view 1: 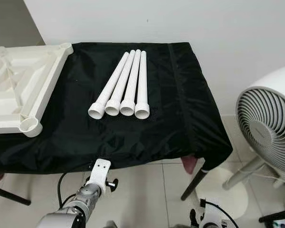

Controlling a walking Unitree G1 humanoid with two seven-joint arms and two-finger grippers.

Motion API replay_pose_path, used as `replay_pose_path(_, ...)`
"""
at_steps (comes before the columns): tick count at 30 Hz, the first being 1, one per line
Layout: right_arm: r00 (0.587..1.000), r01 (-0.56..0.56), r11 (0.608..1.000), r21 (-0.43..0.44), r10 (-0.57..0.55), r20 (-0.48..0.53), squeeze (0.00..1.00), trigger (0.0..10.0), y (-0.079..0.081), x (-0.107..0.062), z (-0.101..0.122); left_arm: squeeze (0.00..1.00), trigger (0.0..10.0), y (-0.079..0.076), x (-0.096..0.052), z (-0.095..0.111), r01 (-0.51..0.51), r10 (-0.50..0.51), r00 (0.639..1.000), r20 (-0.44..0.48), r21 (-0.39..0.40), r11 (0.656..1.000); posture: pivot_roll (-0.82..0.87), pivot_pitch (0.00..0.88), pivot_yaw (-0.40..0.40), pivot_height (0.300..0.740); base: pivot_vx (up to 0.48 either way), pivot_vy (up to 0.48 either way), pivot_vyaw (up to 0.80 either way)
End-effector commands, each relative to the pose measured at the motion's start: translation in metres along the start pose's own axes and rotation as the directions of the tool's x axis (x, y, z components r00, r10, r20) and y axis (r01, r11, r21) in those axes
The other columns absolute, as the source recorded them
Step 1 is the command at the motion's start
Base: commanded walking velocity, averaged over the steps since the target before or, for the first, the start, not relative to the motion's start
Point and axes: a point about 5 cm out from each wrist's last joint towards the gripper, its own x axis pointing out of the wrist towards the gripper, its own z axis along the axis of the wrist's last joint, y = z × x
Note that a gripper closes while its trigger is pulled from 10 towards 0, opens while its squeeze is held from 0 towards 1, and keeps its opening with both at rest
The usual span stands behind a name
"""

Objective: Building children table

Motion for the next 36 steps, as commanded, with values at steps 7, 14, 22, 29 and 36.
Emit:
replay_pose_path(7, 0.998, -0.070, 0.995, -0.067, 0.069, -0.014, 0.00, 10.0, 0.009, 0.004, 0.007, 0.00, 10.0, 0.009, -0.005, -0.011, -0.027, 0.027, 1.000, -0.012, -0.043, 0.999, 0.09, 0.000, -0.073, 0.740, 0.000, 0.000, 0.00)
replay_pose_path(14, 0.995, -0.098, 0.991, -0.096, 0.096, -0.022, 0.00, 10.0, 0.011, 0.006, 0.010, 0.00, 10.0, 0.006, -0.004, -0.012, -0.025, 0.025, 1.000, -0.004, -0.057, 0.998, 0.15, 0.000, -0.140, 0.740, 0.000, 0.000, 0.00)
replay_pose_path(22, 0.992, -0.124, 0.982, -0.140, 0.119, -0.047, 0.00, 10.0, 0.008, 0.005, 0.006, 0.00, 10.0, 0.000, -0.001, -0.004, -0.023, 0.025, 0.999, 0.022, -0.064, 0.998, 0.18, 0.000, -0.202, 0.740, 0.000, 0.000, 0.00)
replay_pose_path(29, 0.992, -0.120, 0.982, -0.145, 0.114, -0.047, 0.00, 10.0, 0.004, 0.005, 0.007, 0.00, 10.0, 0.001, -0.001, -0.003, -0.039, 0.042, 0.999, 0.028, -0.094, 0.995, 0.18, 0.000, -0.225, 0.740, 0.000, 0.000, 0.00)
replay_pose_path(36, 0.992, -0.121, 0.982, -0.148, 0.114, -0.054, 0.00, 10.0, 0.003, 0.005, 0.006, 0.00, 10.0, 0.005, -0.002, -0.004, -0.062, 0.067, 0.997, 0.032, -0.133, 0.989, 0.18, 0.000, -0.217, 0.740, 0.000, 0.000, 0.00)
